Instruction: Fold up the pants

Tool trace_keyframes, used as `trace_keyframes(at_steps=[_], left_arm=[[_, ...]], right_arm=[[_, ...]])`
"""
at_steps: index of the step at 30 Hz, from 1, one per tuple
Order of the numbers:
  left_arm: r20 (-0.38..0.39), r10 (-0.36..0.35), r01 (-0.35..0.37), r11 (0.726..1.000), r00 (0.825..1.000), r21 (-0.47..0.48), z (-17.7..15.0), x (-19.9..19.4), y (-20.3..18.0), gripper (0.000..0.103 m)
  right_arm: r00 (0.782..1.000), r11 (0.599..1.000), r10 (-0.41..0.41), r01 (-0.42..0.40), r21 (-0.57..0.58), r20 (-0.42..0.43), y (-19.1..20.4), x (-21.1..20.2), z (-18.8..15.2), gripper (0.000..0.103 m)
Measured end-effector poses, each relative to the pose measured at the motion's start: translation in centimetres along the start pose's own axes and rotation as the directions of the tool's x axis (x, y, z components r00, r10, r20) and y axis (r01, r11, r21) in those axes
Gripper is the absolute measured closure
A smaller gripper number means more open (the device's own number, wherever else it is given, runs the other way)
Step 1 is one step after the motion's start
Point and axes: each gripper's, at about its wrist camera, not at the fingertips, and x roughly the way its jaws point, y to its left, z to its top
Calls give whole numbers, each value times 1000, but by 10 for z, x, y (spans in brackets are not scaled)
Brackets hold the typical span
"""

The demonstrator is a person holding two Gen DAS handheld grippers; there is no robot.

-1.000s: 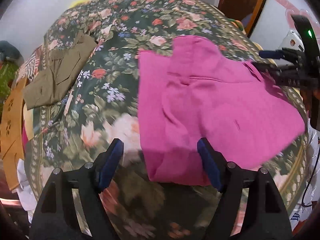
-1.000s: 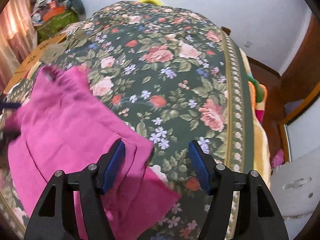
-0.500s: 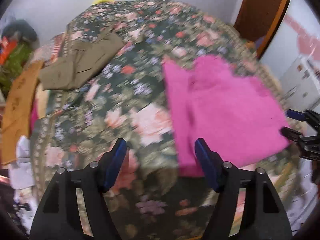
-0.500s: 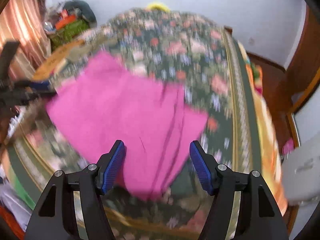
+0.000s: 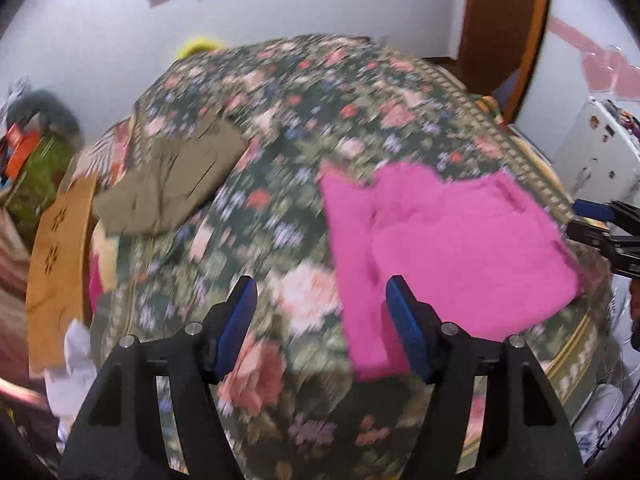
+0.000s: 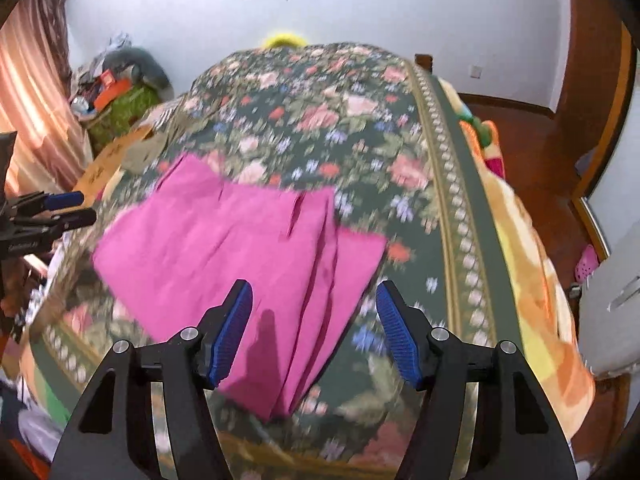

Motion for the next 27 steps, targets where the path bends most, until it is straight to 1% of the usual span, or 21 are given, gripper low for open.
trace_keyframes(at_steps=[1, 2, 4, 6, 7, 8, 9, 11, 12, 14, 15, 17, 21, 25, 26, 27], left_arm=[[4, -14, 14, 1000, 1000, 8, 6, 2, -3, 36], [4, -45, 45, 999, 999, 21, 15, 8, -7, 36], [-7, -89, 89, 996, 996, 32, 25, 19, -15, 44], [-45, -128, 130, 991, 991, 44, 36, 37, -23, 70], [-69, -146, 149, 988, 987, 44, 39, 47, -25, 75], [-88, -164, 167, 985, 983, 38, 42, 56, -26, 83], [-104, -177, 181, 983, 979, 29, 45, 66, -27, 85], [-121, -166, 170, 985, 979, 23, 48, 82, -28, 85], [-128, -161, 165, 986, 979, 20, 50, 89, -27, 85], [-145, -151, 153, 988, 978, 1, 50, 102, -23, 84], [-158, -138, 140, 990, 978, -1, 50, 109, -20, 83], [-157, -139, 141, 990, 978, -2, 49, 116, -19, 82], [-149, -123, 128, 992, 981, 19, 51, 111, -21, 81], [-110, -134, 136, 991, 985, 11, 53, 87, -15, 80], [-97, -145, 146, 989, 985, 0, 53, 80, -11, 79], [-89, -144, 144, 990, 986, -8, 53, 73, -9, 79]], right_arm=[[1000, 1000, 9, -9, 1, 5, -1, 3, 5, 51], [1000, 1000, 21, -21, 6, 7, -2, 7, 9, 55], [999, 999, 44, -44, 24, -3, -5, 17, 16, 60], [998, 997, 65, -64, 38, -13, -7, 30, 21, 74], [998, 997, 68, -67, 42, -20, -7, 35, 22, 77], [997, 997, 69, -68, 48, -32, -8, 46, 25, 84], [997, 996, 72, -70, 54, -36, -10, 51, 26, 87], [996, 995, 81, -78, 62, -43, -12, 60, 26, 90], [997, 996, 69, -67, 54, -45, -12, 63, 26, 93], [998, 999, 39, -38, 20, -52, -10, 69, 23, 93], [998, 999, 36, -35, 15, -54, -11, 71, 21, 94], [998, 1000, 22, -21, 17, -54, -14, 71, 19, 94], [998, 999, 22, -20, 27, -59, -18, 66, 21, 93], [999, 999, 10, -8, 34, -48, -15, 51, 25, 93], [999, 999, 21, -19, 40, -39, -15, 43, 25, 92], [999, 998, 30, -29, 49, -31, -15, 38, 25, 89]])
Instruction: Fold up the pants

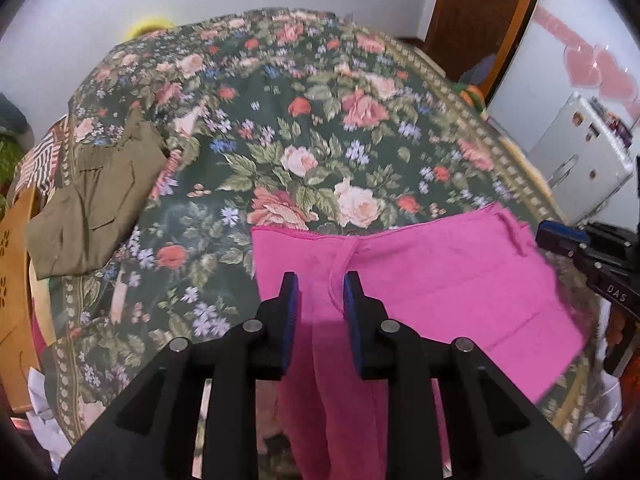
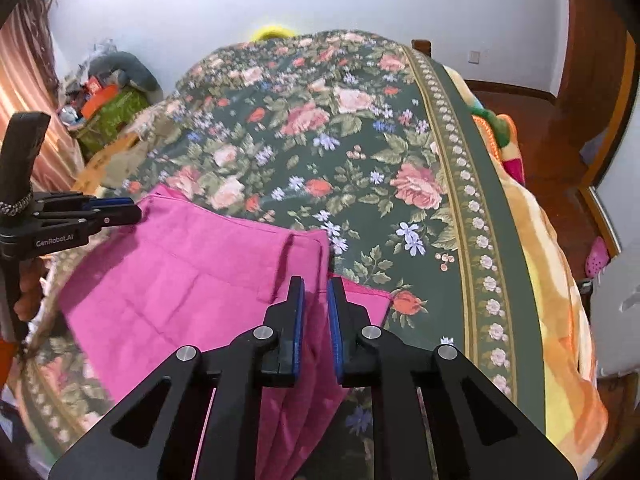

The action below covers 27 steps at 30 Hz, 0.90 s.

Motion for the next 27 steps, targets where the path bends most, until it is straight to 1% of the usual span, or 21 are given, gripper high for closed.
trace_keyframes(at_steps=[1, 3, 4, 6, 7, 8, 10, 11, 12, 16, 18, 21, 24, 27], left_arm=[[7, 5, -5, 1000, 1000, -4, -1, -6, 2, 79], [23, 12, -12, 1000, 1000, -16, -3, -19, 7, 73], [30, 7, -6, 1000, 1000, -31, -5, -24, 11, 71], [26, -1, 2, 999, 1000, -47, -9, -30, 17, 67], [16, -2, 3, 999, 1000, -44, -12, -32, 19, 67], [7, -1, 1, 999, 1000, -36, -16, -33, 19, 67], [-8, -7, 7, 999, 1000, -34, -23, -32, 19, 60], [-24, -20, 19, 999, 1000, -38, -28, -29, 19, 50], [-33, -30, 29, 999, 999, -43, -31, -28, 19, 44], [-79, -89, 83, 994, 993, -75, -44, -12, 16, 43], [-97, -116, 106, 990, 989, -96, -46, -3, 15, 43], [-102, -132, 121, 987, 986, -102, -40, 6, 15, 43], [-103, -153, 140, 983, 983, -121, -32, 15, 15, 44], [-88, -168, 159, 982, 982, -104, -31, 21, 10, 47]], right_arm=[[1000, 1000, 4, -4, 10, 5, 1, -4, 0, 86], [1000, 1000, 7, -7, 19, 16, 2, -12, -1, 74], [1000, 1000, 4, -4, 19, 28, 4, -18, -2, 71], [999, 1000, -2, 2, 19, 39, 7, -24, -5, 57], [999, 1000, -7, 6, 20, 42, 8, -27, -6, 56], [999, 1000, -9, 8, 23, 44, 9, -29, -9, 54], [999, 1000, 1, -2, 30, 35, 11, -30, -14, 54], [1000, 999, 7, -8, 35, 22, 12, -29, -19, 54], [1000, 999, 7, -8, 38, 14, 13, -28, -22, 54], [999, 998, 7, -5, 59, -37, 11, -16, -38, 54], [998, 996, 26, -21, 86, -62, 8, -8, -45, 54], [995, 987, 78, -68, 143, -66, 1, -1, -50, 54], [990, 971, 132, -119, 208, -50, -10, 4, -51, 54], [989, 968, 143, -131, 213, -40, -11, 8, -49, 54]])
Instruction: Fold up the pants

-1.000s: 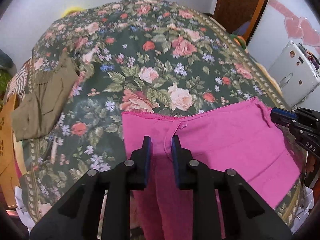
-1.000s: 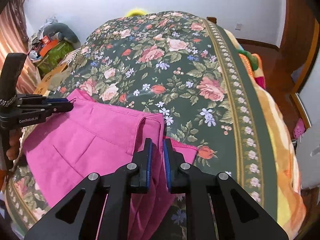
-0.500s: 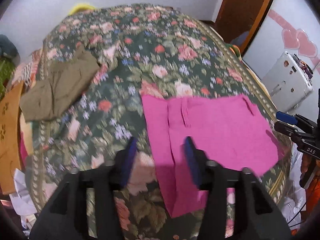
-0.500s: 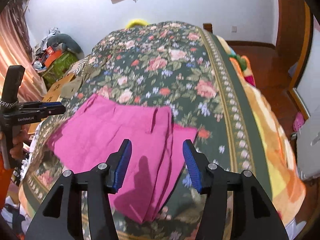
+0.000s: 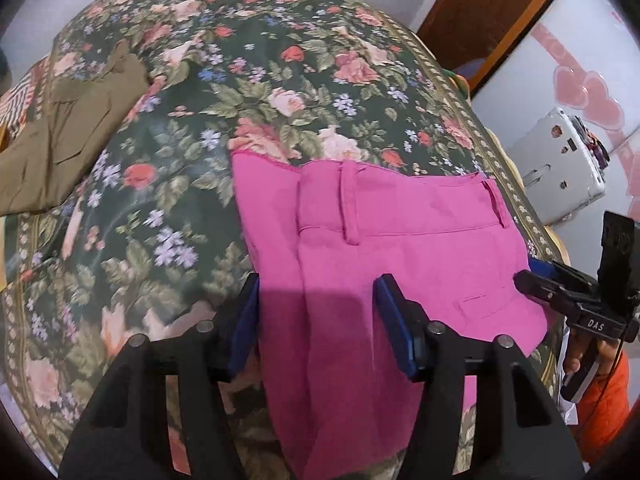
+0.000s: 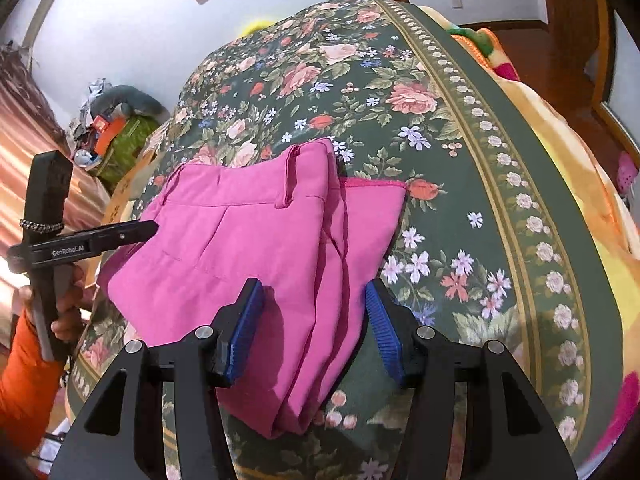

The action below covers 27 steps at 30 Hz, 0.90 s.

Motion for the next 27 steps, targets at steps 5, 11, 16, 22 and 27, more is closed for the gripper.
trace_keyframes(at_steps=[5, 11, 16, 22, 27], left_arm=[[3, -49, 49, 998, 999, -25, 1, 1, 4, 64], [21, -32, 33, 998, 999, -51, -2, -4, 1, 78], [74, 21, -20, 1000, 997, -15, -5, -25, -8, 84], [173, 72, -73, 997, 982, 0, 1, -66, -1, 84], [251, 138, -138, 990, 958, -18, 15, -101, 21, 84]], right_arm=[[1000, 1000, 4, -3, -12, 21, 1, 6, 7, 73], [998, 995, -51, 55, -87, 46, 14, 3, 14, 90], [995, 989, -51, 62, -136, 87, 26, -9, 24, 93], [990, 969, -47, 78, -235, 132, 60, -16, 53, 93], [984, 946, -23, 78, -314, 175, 97, -10, 83, 93]])
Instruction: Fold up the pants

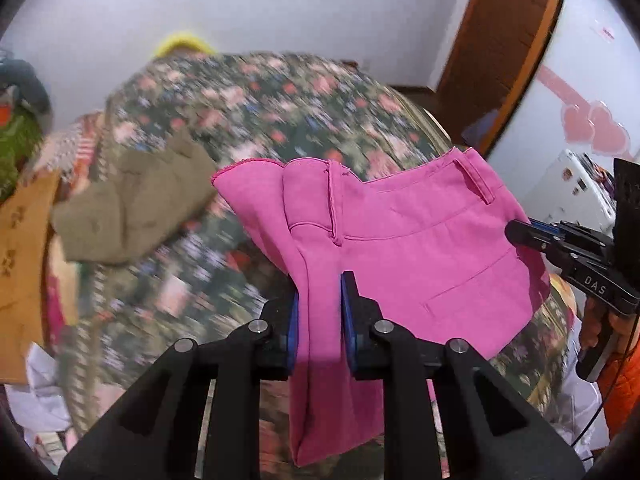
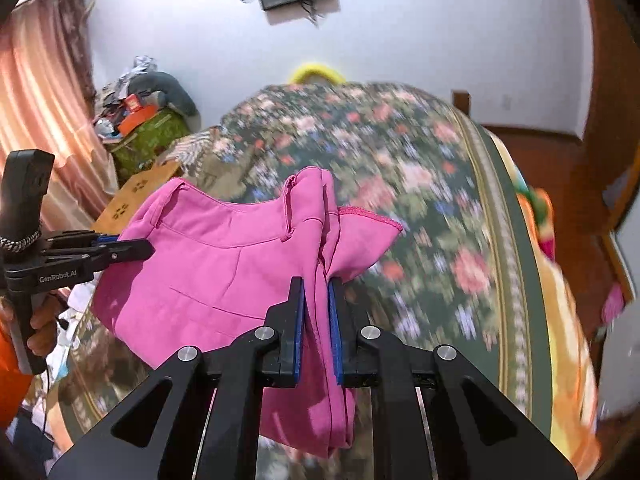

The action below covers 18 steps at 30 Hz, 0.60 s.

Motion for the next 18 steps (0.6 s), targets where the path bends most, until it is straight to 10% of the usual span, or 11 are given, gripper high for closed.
trace_keyframes(at_steps=[18], left_arm=[[102, 260, -240, 955, 960, -172, 66, 18, 186, 84]], right_arm=[[995, 991, 97, -94, -93, 29, 103, 153, 111, 93]])
